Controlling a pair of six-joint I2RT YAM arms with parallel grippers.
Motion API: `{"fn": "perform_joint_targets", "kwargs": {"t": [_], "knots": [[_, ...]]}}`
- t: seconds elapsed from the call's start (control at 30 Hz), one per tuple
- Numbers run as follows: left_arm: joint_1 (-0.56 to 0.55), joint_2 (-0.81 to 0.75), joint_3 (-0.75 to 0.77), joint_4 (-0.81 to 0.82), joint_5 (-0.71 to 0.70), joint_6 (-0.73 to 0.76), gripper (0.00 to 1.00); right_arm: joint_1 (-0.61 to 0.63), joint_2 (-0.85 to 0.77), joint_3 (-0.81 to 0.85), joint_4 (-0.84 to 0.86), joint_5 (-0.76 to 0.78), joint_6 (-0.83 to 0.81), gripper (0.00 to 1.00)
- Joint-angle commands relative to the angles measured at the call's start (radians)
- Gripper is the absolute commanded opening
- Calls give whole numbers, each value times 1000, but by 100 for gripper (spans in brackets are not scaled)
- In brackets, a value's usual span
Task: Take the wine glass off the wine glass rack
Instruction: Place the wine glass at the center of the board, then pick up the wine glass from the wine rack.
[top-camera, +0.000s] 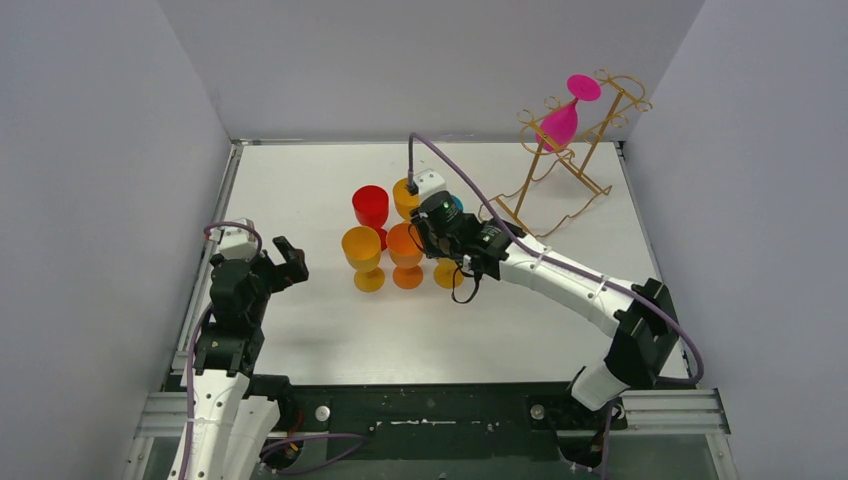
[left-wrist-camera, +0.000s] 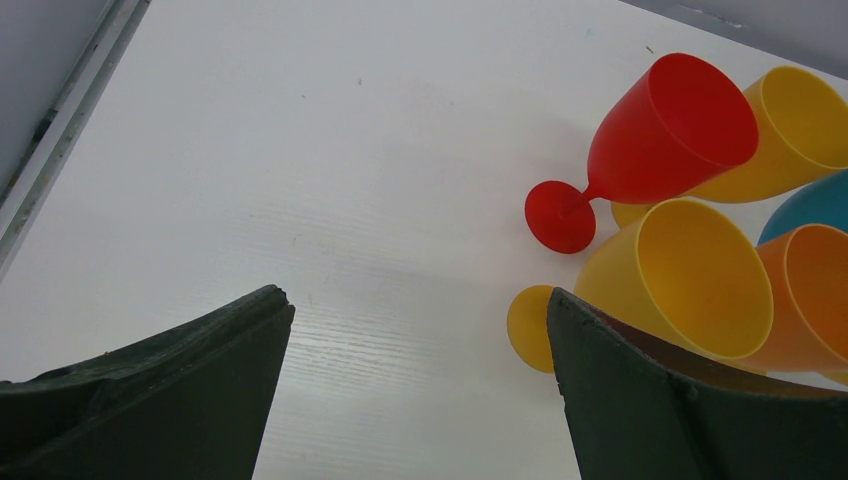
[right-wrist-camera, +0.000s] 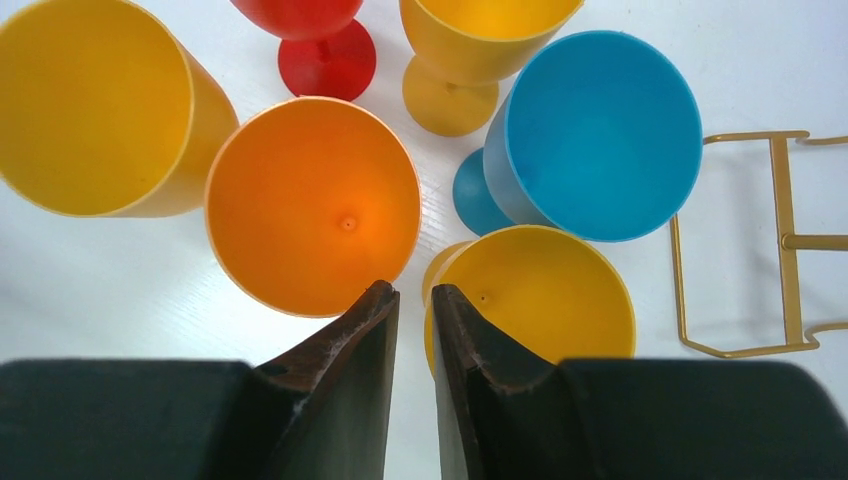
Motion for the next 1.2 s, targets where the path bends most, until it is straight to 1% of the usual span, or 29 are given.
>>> {"fn": "perform_joint_targets", "kwargs": {"t": [0.0, 0.13, 0.27, 0.37, 0.4, 0.47, 0.5, 0.53, 0.57, 0.6, 0.63, 0.67, 0.73, 0.83, 0.87, 0.93, 1.0, 1.17], "knots": [[4, -5, 4, 58, 22, 8, 97, -1, -89, 67, -1, -27, 0, 22], [4, -5, 4, 58, 22, 9, 97, -2, -139, 102, 1, -61, -28, 24], [4, -7, 1, 65, 29, 9, 97, -5, -169, 183, 14, 53, -91, 26], [4, -9, 1, 65, 26, 10, 97, -8, -180, 232, 39, 59, -116, 28], [4, -9, 1, 65, 25, 9, 97, -8, -184, 241, 55, 60, -125, 29], [4, -8, 1, 63, 24, 9, 97, -14, -184, 263, 89, 124, -146, 43], [4, -7, 1, 63, 25, 9, 97, -25, -172, 294, 96, 179, -177, 46], [4, -6, 1, 62, 26, 10, 97, -61, -154, 360, 93, 215, -187, 47], [4, -6, 1, 62, 27, 11, 97, -97, -129, 397, 81, 207, -177, 47], [3, -7, 1, 63, 28, 10, 97, -158, -104, 453, 68, 159, -150, 48], [3, -7, 1, 63, 28, 11, 97, -245, -79, 504, 51, 114, -120, 50], [3, -6, 1, 63, 27, 11, 97, -299, -56, 566, 39, 90, -96, 52], [3, -6, 1, 63, 25, 11, 97, -392, -24, 614, 45, 56, -59, 56], [4, -3, -1, 66, 28, 11, 97, -540, 19, 646, 64, -34, 10, 57], [4, 0, -1, 67, 28, 11, 97, -585, 35, 657, 59, -81, 43, 58], [3, 2, -1, 66, 29, 11, 97, -667, 59, 665, 49, -127, 100, 58], [3, 3, -1, 70, 39, 9, 97, -716, 68, 656, 43, -142, 141, 59], [3, 5, -4, 78, 49, 10, 97, -830, 51, 535, 134, -194, 267, 60]]}}
